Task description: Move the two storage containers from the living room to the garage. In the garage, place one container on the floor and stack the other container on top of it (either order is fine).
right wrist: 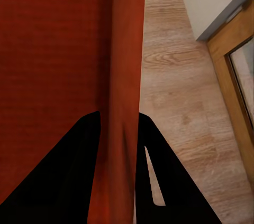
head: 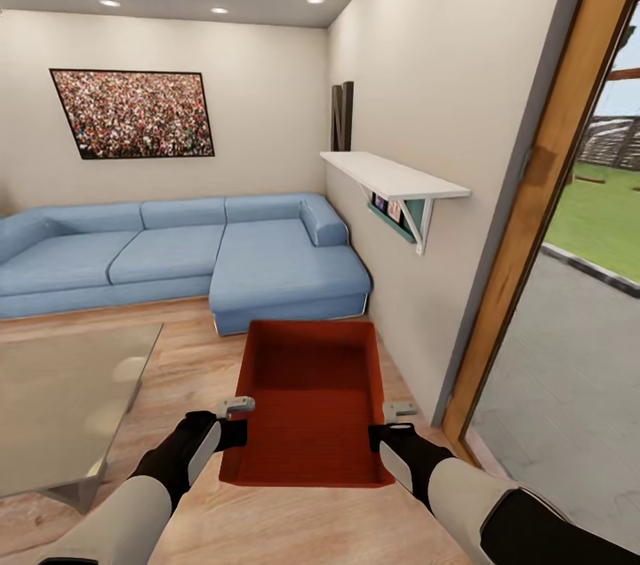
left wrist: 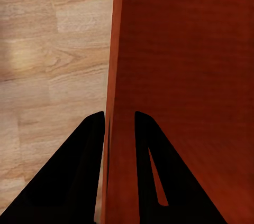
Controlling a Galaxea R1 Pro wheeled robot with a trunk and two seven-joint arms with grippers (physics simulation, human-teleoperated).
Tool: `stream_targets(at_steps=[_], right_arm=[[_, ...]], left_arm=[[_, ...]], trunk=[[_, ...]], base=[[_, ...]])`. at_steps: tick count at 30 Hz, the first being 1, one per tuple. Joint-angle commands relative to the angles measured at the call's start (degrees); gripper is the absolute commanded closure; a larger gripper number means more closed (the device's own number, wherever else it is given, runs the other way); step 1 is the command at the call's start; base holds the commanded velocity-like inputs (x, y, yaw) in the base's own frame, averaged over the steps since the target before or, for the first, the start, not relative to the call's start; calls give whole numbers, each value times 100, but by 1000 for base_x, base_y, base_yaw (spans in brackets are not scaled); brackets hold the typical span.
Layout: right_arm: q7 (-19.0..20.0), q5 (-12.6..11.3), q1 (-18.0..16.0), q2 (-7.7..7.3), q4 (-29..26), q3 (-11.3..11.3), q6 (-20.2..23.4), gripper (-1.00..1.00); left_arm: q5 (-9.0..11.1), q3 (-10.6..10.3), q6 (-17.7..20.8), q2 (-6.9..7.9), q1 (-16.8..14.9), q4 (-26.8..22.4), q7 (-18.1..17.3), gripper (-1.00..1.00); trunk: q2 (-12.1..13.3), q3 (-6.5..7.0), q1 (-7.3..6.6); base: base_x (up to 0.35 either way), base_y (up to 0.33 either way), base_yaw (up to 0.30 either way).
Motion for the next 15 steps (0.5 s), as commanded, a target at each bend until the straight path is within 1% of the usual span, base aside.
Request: stream_targets(at_steps=[1,6,15], right_arm=[[-59,45,-4,-11,11,75,38,100],[-56,45,-4,-11,11,75,38,100],[-50,42,-4,-19,11,75,38,100]], left_arm=[[-201,24,44,12,-6,-18,94,100],[-201,24,44,7,-7,-18,94,100],[-201,27,44,6,-4,-19,94,100]], trunk=[[-13,-4,4],[-13,19,4],[-13,22,4]], base=[[0,0,0],[0,0,0],[0,0,0]])
